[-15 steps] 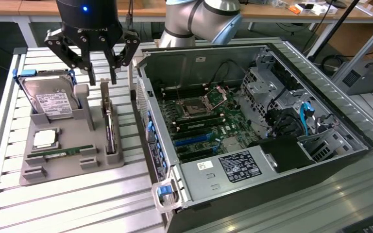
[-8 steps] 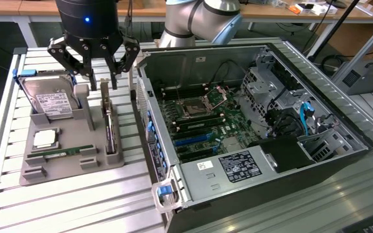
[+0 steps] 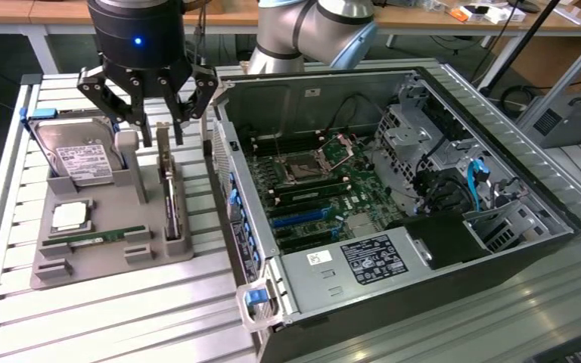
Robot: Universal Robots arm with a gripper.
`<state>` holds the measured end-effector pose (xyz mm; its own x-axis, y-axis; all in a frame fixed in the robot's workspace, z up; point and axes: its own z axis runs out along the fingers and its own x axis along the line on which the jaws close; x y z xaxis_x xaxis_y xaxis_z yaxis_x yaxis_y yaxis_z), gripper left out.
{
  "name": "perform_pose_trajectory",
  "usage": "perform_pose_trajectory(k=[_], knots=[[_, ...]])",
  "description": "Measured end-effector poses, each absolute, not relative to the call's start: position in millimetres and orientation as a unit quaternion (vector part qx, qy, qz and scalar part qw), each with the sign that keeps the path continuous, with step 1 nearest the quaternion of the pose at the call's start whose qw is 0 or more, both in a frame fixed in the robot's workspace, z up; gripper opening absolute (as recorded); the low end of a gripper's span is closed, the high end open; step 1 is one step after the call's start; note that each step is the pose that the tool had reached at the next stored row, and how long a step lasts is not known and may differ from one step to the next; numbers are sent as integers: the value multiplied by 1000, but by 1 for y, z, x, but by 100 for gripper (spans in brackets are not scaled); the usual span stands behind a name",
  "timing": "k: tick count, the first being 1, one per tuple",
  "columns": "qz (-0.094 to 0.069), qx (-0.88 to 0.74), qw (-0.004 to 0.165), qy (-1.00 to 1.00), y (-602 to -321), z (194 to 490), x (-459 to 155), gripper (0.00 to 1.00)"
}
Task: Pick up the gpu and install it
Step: 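Pick up the gpu and move the gpu toward the slot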
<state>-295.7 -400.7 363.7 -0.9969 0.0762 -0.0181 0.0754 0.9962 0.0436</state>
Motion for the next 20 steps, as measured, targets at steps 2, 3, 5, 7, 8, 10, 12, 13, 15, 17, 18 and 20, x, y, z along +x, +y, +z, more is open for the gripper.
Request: perform_pose_trajectory(k=[2,3,5,7,8,10,12,13,15,17,18,20], knots=[[21,38,10,999,-401,362,-296,42],[21,38,10,999,-401,361,-296,42],[21,38,10,999,-401,360,-296,42],[21,38,10,999,-401,360,-296,42],[22,38,10,999,-401,360,-296,42],[22,38,10,999,-401,359,-296,42],[22,38,10,999,-401,359,-296,42],[22,38,10,999,-401,359,-296,42],[22,38,10,999,-401,359,-296,42],[22,38,10,999,-401,359,-296,42],[22,38,10,999,-401,359,-296,42],[22,38,10,999,-401,358,-296,42]])
